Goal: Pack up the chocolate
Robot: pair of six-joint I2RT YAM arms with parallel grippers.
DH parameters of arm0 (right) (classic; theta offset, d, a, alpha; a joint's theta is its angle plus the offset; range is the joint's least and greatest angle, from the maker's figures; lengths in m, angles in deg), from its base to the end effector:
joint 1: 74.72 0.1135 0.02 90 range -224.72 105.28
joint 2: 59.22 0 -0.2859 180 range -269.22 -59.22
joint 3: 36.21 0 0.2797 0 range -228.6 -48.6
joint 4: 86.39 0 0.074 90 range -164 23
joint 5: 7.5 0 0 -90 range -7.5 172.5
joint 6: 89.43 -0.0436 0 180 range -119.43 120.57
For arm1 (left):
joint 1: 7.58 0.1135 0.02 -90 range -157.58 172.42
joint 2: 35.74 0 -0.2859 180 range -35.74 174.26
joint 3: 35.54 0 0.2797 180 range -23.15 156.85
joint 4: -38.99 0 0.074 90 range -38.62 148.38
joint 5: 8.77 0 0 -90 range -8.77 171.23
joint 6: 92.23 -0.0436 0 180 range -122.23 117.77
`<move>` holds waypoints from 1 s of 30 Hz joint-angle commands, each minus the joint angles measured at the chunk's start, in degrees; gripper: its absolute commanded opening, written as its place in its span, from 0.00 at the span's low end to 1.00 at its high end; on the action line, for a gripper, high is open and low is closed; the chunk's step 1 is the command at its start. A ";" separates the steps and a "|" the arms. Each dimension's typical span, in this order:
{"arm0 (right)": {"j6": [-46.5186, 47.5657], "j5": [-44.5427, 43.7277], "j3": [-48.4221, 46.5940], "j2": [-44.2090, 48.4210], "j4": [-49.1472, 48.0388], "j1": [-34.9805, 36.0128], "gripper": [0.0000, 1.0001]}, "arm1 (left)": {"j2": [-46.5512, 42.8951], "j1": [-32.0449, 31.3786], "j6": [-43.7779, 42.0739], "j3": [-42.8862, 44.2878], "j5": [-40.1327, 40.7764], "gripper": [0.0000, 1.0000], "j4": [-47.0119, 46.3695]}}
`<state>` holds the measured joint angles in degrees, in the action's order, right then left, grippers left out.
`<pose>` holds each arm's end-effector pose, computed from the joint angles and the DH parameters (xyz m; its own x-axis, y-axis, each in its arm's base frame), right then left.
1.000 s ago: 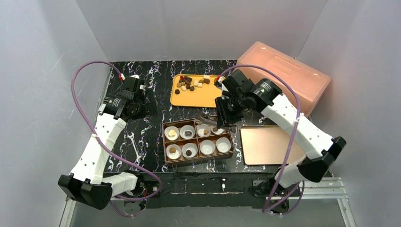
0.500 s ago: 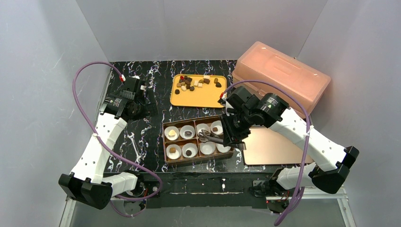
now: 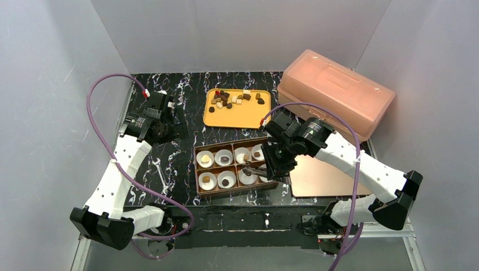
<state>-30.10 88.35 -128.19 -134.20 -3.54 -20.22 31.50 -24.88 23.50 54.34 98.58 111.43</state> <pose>0.1482 0.2154 0.3643 -0.8812 -0.3616 -0.3045 -0.4471 0.8466 0.2887 0.2351 -0.0596 0.3965 -0.7004 -0.2159 -0.6803 -0.2264 0.9711 -0.0750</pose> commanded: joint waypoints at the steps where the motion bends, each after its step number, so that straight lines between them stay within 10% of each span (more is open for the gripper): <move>1: -0.95 -1.51 -0.07 -0.32 -2.71 0.58 0.36 | -0.02 0.39 0.03 -0.10 1.11 1.00 1.29; 30: -0.97 -2.99 -4.54 -0.78 -1.35 0.96 0.46 | 0.31 0.35 -0.07 -0.39 0.84 1.00 0.57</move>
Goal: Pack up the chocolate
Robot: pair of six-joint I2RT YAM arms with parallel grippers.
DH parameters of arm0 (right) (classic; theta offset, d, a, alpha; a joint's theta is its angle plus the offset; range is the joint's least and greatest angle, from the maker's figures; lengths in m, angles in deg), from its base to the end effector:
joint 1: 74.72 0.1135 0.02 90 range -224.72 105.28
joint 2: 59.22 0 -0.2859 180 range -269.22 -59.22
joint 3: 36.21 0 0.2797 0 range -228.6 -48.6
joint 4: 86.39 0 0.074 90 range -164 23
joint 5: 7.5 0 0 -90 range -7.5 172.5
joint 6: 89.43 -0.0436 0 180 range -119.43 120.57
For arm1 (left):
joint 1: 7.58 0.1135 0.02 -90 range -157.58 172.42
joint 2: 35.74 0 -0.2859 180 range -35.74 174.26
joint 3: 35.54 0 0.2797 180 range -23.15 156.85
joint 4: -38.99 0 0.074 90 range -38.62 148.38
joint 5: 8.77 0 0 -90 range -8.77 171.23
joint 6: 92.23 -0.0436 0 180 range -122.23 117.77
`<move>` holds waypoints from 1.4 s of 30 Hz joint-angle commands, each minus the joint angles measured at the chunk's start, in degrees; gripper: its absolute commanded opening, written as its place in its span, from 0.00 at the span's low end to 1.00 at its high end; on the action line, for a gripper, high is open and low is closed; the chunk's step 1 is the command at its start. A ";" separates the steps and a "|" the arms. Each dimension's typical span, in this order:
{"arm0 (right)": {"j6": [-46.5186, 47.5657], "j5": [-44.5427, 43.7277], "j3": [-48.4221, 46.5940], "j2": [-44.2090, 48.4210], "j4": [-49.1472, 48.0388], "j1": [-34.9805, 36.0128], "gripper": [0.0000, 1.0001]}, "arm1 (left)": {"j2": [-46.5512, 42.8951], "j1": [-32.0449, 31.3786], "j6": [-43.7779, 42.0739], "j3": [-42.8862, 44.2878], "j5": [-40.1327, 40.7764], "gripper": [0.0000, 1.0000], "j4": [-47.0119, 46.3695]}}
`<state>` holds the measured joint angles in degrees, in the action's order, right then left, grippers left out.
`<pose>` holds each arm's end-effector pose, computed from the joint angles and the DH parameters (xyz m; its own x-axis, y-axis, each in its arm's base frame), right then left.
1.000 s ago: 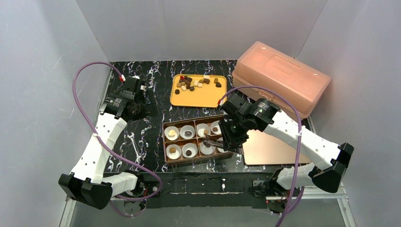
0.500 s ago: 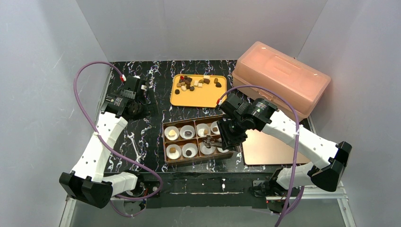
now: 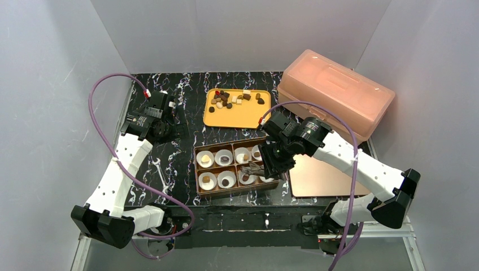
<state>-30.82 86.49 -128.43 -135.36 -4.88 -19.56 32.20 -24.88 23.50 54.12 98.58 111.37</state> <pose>0.1513 0.2226 0.3617 -0.8786 -0.3527 -0.3220 -0.4424 0.8550 0.2706 0.2385 -0.0607 0.3926 -0.7101 -0.2129 -0.6712 -0.2275 0.9714 -0.0674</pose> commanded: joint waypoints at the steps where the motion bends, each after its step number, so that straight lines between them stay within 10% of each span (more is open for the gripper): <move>1: -0.10 -1.37 -5.38 0.31 0.18 0.29 0.46 | -0.42 0.34 -0.07 -0.09 0.85 1.00 0.67; 42: 13.55 -14.68 -52.60 -50.12 -8.79 -27.28 0.48 | -1.32 0.40 -0.67 0.82 -1.12 0.99 1.80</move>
<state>-18.56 69.81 -177.13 -183.92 -10.19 -45.90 31.92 -24.88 23.33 54.12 97.16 111.43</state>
